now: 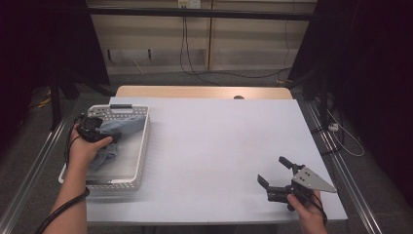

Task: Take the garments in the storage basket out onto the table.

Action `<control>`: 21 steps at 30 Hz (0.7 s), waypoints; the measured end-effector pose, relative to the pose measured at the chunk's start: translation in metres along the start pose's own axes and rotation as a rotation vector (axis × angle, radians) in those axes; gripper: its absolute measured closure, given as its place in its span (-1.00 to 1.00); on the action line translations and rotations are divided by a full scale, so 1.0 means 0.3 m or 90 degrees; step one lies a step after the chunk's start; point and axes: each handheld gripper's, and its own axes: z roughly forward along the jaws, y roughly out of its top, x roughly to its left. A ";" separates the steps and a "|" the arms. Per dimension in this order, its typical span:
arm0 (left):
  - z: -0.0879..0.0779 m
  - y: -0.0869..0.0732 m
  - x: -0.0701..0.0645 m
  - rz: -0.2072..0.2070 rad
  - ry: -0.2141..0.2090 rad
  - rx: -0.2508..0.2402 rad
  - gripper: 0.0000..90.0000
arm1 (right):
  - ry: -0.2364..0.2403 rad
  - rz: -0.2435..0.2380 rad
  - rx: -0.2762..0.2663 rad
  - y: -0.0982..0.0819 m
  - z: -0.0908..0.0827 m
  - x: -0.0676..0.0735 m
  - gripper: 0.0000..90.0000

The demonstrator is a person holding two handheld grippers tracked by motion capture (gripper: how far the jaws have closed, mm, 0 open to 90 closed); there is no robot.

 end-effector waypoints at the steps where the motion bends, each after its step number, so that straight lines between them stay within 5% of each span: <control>1: 0.005 -0.002 -0.004 0.000 -0.001 0.005 -0.86 | 0.001 -0.001 0.000 0.000 0.000 0.001 -0.96; 5: 0.011 -0.005 -0.010 0.019 0.008 0.015 -0.89 | 0.002 -0.001 0.001 0.001 -0.001 0.003 -0.96; 21: 0.006 -0.002 -0.020 0.012 0.003 0.005 -0.85 | 0.005 -0.003 0.004 0.001 0.001 0.003 -0.96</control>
